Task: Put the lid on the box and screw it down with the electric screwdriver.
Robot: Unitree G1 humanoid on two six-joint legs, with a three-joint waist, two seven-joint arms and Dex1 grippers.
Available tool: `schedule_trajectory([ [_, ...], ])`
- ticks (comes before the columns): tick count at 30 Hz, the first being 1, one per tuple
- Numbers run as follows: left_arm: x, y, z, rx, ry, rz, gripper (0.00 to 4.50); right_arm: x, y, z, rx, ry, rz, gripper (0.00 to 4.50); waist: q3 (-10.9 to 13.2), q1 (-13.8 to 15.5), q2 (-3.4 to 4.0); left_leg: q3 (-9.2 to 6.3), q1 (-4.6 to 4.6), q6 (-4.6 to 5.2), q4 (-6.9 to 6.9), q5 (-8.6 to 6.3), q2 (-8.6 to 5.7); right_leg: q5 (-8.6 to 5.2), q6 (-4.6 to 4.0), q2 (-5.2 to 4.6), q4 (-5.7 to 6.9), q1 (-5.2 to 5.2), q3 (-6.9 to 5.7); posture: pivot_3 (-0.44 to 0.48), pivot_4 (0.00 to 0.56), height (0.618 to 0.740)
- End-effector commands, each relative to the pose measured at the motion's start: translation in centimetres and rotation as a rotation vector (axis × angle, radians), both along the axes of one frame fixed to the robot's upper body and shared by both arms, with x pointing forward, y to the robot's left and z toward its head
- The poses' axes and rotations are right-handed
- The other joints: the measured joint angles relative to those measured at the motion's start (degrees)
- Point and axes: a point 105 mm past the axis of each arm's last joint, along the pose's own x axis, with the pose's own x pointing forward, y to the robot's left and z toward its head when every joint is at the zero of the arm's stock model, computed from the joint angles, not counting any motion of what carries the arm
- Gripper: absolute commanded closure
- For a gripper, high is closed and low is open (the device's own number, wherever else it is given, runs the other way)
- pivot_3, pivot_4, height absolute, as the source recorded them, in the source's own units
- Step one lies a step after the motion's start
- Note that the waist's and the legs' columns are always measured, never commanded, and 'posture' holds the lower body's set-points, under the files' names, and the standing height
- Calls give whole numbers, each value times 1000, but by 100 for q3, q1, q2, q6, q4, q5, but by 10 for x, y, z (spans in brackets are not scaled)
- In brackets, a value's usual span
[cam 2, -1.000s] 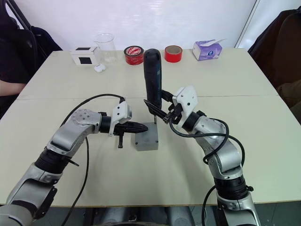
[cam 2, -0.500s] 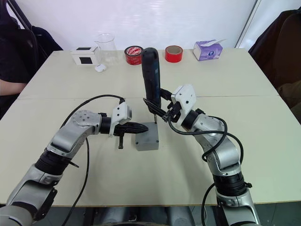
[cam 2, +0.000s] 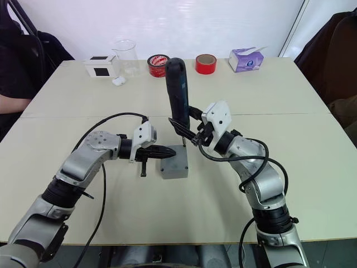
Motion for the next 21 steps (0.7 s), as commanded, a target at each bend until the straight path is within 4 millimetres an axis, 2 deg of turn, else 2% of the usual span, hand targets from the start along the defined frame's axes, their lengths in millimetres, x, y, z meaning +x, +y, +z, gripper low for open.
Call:
schedule_trajectory([
  [1, -1, 2, -5, 19, 3, 4, 4500, -9, 7, 7, 6, -42, 33, 2647, 0, 0, -1, 0, 1, 0, 0, 0, 0, 0, 0, 0, 0, 1, 0, 0, 150, 740],
  [15, -2, 2, -6, 19, 4, 2, 4500, -8, 4, 26, 59, -77, 32, 2647, 0, 0, 0, -1, 1, 0, 0, 0, 0, 0, 0, 0, 0, 1, 0, 0, 150, 740],
  [21, -2, 2, -6, 20, 4, -2, 4500, -6, 2, 15, 11, -62, 22, 2647, 0, 0, -1, -1, 1, 0, 0, 0, 0, 0, 0, 0, 0, 1, 0, 0, 150, 740],
])
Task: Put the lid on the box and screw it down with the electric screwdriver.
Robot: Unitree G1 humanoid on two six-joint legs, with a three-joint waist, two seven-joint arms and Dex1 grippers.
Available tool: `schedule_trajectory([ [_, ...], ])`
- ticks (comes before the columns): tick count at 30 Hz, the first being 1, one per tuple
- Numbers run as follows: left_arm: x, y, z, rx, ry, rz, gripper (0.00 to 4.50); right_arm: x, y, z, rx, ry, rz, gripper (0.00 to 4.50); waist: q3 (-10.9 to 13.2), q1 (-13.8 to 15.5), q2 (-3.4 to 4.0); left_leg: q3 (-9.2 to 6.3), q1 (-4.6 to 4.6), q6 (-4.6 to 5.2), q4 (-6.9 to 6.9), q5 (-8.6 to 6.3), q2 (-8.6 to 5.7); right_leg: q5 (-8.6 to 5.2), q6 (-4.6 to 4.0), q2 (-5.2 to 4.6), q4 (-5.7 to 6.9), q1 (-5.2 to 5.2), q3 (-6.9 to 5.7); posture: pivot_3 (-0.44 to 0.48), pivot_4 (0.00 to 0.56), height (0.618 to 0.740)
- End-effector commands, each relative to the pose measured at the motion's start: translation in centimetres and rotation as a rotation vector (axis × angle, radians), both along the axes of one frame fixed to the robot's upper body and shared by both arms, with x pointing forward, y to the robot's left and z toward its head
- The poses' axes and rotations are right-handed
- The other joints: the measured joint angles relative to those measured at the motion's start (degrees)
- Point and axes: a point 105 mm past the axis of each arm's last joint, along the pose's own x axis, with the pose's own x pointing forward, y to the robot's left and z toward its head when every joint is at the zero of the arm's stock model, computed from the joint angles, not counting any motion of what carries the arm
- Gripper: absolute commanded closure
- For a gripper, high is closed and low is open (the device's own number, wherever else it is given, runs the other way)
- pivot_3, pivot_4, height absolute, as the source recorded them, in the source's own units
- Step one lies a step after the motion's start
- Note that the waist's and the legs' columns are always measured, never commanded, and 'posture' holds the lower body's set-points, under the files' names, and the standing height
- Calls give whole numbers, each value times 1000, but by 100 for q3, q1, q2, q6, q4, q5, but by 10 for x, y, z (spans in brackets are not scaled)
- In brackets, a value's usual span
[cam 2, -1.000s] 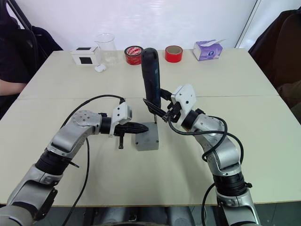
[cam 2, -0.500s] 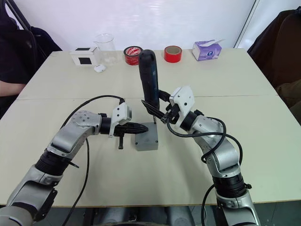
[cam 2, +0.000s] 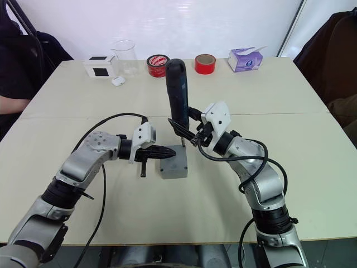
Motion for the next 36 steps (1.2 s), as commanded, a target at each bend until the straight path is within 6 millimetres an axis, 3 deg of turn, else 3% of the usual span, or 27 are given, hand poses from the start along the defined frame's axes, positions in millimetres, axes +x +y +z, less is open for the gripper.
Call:
schedule_trajectory([
  [1, -1, 1, -6, 22, 14, 3, 4500, -6, 1, 13, -4, -74, 18, 2647, 0, 1, 0, 0, 0, 0, 0, 0, 0, 0, 0, 0, 0, 0, 0, 0, 150, 740],
  [5, -2, 1, -6, 22, 15, 1, 4500, -3, -3, -1, -35, -39, -1, 2647, 0, 1, 0, 0, 0, 0, 0, 0, 0, 0, 0, 0, 0, 0, 0, 0, 150, 740],
  [10, -5, 2, -10, 38, 17, -6, 4500, 1, -4, -33, -74, 124, -39, 2647, -4, 1, -5, 0, 11, 0, 0, 0, 0, 0, 0, 0, -1, 14, 0, 0, 150, 740],
  [21, -7, 5, -19, 70, 27, 4, 4500, 2, -3, -59, -134, 302, -93, 2647, -26, -1, -34, -4, 189, 14, -25, -9, 5, -9, -11, -3, -35, 196, -1, 0, 150, 740],
  [30, -7, 4, -20, 70, 31, 5, 4500, 5, -6, -56, -144, 291, -118, 2647, -52, -1, -60, -8, 189, 14, -27, -10, 10, -10, -13, -16, -37, 196, -1, 0, 150, 740],
  [35, -8, 3, -19, 68, 29, 0, 4500, 7, -8, -40, -116, 230, -127, 2647, -52, 0, -60, -9, 187, 14, -28, -10, 11, -13, -20, -21, -39, 195, -2, 0, 150, 740],
  [36, -8, 3, -17, 62, 27, -2, 4500, 8, -8, -29, -95, 195, -129, 2647, -52, -1, -60, -9, 186, 14, -28, -10, 11, -15, -23, -22, -39, 194, -2, 0, 150, 740],
])
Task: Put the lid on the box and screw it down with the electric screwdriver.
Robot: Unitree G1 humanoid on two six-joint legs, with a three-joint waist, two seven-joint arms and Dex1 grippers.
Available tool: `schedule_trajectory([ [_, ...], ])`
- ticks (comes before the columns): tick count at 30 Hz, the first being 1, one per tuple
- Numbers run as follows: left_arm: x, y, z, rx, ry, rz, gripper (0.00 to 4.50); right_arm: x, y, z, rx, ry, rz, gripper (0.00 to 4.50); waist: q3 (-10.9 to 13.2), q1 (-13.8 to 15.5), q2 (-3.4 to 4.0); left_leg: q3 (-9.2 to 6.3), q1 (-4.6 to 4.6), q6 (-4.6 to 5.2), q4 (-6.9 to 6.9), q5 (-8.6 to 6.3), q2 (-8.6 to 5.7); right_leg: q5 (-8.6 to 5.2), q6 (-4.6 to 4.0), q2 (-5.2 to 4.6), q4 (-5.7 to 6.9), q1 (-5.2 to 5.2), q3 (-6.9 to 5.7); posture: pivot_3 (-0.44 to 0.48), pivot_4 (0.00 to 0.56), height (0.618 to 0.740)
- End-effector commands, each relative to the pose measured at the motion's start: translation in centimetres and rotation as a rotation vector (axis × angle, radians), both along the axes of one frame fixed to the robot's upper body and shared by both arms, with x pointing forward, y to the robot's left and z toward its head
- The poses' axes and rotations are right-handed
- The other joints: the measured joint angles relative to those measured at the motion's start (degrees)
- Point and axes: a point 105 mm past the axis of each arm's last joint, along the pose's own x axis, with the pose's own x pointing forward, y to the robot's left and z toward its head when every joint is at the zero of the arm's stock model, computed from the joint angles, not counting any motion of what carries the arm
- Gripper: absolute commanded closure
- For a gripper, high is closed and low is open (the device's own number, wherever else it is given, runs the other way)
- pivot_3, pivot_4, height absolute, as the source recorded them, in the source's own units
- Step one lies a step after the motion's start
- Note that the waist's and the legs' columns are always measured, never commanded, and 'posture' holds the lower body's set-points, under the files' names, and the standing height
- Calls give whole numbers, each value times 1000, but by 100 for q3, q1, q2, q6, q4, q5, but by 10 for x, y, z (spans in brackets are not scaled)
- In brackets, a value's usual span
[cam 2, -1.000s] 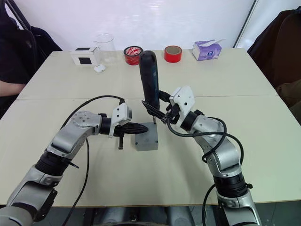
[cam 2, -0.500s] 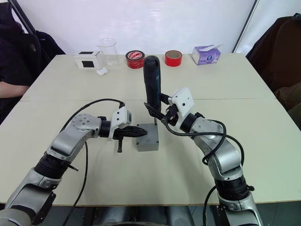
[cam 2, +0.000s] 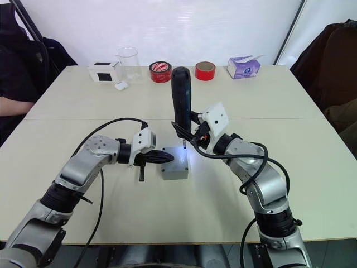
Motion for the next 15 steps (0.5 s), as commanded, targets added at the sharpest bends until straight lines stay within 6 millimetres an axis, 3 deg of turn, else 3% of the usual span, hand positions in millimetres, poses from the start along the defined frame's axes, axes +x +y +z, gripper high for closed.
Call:
schedule_trajectory([
  [1, -4, -1, -3, 21, 8, -11, 4500, 6, -6, 4, 22, 12, -31, 2647, 1, -2, 1, 0, -1, 0, 0, 0, 0, -1, -2, -1, -1, 0, 0, 0, 150, 740],
  [6, -8, -1, 10, -9, -12, -34, 4500, -3, -10, 68, 159, -129, -1, 2647, 23, 0, 14, 0, -48, 0, 0, 0, 0, 6, 7, -8, 0, -44, -2, 0, 150, 740],
  [10, -12, -1, 28, -49, -44, -49, 4500, -3, -28, 101, 193, -128, -49, 2647, 35, 1, 27, 0, -132, -2, 10, 2, -2, 14, 8, -10, 13, -131, -4, 0, 150, 740],
  [12, -14, -1, 38, -70, -58, -55, 4500, -1, -40, 109, 188, -84, -94, 2647, 37, 5, 28, 0, -171, -3, 10, 2, -1, 14, 8, -11, 15, -169, -6, 0, 150, 740],
  [15, -21, 1, 57, -104, -92, -72, 4500, 7, -72, 102, 72, 81, -205, 2647, 38, 14, 28, 0, -203, -5, 13, 4, -2, 14, 8, -14, 20, -205, -7, 0, 150, 740],
])
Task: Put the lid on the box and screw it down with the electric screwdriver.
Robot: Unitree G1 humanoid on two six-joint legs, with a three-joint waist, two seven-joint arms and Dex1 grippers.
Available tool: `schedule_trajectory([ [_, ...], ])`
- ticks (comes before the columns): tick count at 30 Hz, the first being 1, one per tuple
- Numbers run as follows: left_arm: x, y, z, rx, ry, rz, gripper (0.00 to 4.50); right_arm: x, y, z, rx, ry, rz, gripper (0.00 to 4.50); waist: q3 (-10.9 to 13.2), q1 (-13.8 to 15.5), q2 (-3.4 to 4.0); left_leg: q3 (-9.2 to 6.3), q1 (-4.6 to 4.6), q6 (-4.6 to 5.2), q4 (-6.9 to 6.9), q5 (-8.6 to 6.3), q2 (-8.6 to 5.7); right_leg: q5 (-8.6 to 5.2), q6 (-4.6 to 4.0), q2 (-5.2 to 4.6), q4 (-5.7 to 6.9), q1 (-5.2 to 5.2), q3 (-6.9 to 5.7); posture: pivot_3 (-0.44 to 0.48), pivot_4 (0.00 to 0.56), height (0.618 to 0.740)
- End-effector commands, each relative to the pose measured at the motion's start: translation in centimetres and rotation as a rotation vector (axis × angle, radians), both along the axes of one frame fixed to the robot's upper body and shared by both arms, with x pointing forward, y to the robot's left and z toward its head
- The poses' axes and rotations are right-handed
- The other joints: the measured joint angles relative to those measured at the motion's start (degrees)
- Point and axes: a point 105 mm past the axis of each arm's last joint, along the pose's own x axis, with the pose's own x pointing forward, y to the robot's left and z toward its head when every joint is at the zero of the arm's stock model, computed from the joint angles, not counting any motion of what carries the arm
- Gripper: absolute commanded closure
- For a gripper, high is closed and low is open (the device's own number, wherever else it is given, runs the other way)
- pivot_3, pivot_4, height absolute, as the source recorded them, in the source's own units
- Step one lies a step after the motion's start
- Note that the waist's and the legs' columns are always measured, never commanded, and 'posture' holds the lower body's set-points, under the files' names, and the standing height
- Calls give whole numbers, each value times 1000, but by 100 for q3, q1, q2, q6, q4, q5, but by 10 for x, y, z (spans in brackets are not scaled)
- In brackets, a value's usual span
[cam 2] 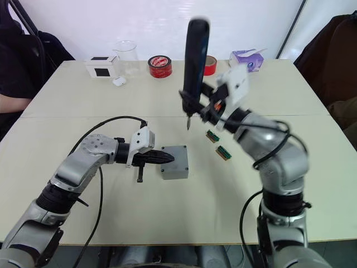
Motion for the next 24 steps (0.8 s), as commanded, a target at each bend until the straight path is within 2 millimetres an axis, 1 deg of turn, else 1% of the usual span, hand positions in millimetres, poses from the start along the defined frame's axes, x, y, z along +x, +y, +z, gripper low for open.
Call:
schedule_trajectory([
  [1, -10, 3, 37, -62, -86, -35, 4500, -1, -38, 1, -95, 159, -113, 2647, 1, -1, 0, 0, -1, 0, -1, 0, 0, 0, -1, 0, -4, 0, -1, 0, 150, 740],
  [2, -12, 4, 40, -67, -91, -38, 4500, -1, -44, 0, -121, 192, -135, 2647, 2, -3, 1, 1, -1, 1, -3, -1, 0, 0, -1, -3, -8, 1, -1, 0, 150, 740],
  [6, -18, 6, 54, -90, -114, -52, 4500, -2, -67, -17, -229, 418, -192, 2647, 12, -36, 16, 5, 0, 2, -4, -1, -2, 0, -1, -4, -9, 1, 1, 0, 150, 740],
  [8, -22, 7, 64, -112, -131, -64, 4500, -3, -83, -34, -316, 522, -244, 2647, 27, -26, 25, 5, 0, 2, -5, -1, -1, -1, -1, 0, -9, 0, 1, 0, 150, 740],
  [9, -24, 7, 67, -118, -135, -68, 4500, -3, -91, -45, -343, 600, -253, 2647, 30, -24, 21, 4, 0, 2, -6, -1, -2, -1, -2, 3, -9, 0, 1, 0, 150, 740],
  [11, -26, 7, 69, -124, -134, -67, 4500, -3, -101, -57, -369, 690, -271, 2647, 34, -20, 15, 4, 0, 3, -7, -2, 1, -1, -2, 8, -14, 0, 1, 0, 150, 740],
  [12, -26, 7, 70, -126, -132, -65, 4500, -3, -104, -60, -382, 709, -284, 2647, 36, -19, 18, 5, -1, 3, -6, -2, 0, -1, -1, 9, -16, 0, 2, 0, 150, 740],
  [15, -27, 7, 71, -137, -135, -55, 4500, 5, -124, -78, -382, 826, -376, 2647, 40, -37, 14, 12, 0, 4, -4, -2, 0, 0, 0, 17, -16, 0, 11, 0, 150, 740],
  [20, -31, 5, 74, -154, -144, -45, 4500, 13, -137, -107, -377, 988, -434, 2647, 44, -15, 15, 12, -1, 4, -4, -2, 0, 0, 0, 28, -16, 0, 11, 0, 150, 740],
  [24, -35, 6, 74, -160, -140, -42, 4500, 19, -142, -124, -364, 1062, -469, 2647, 45, -15, 15, 13, -1, 4, -4, -2, 0, 0, 0, 30, -16, 0, 12, 0, 150, 740],
])
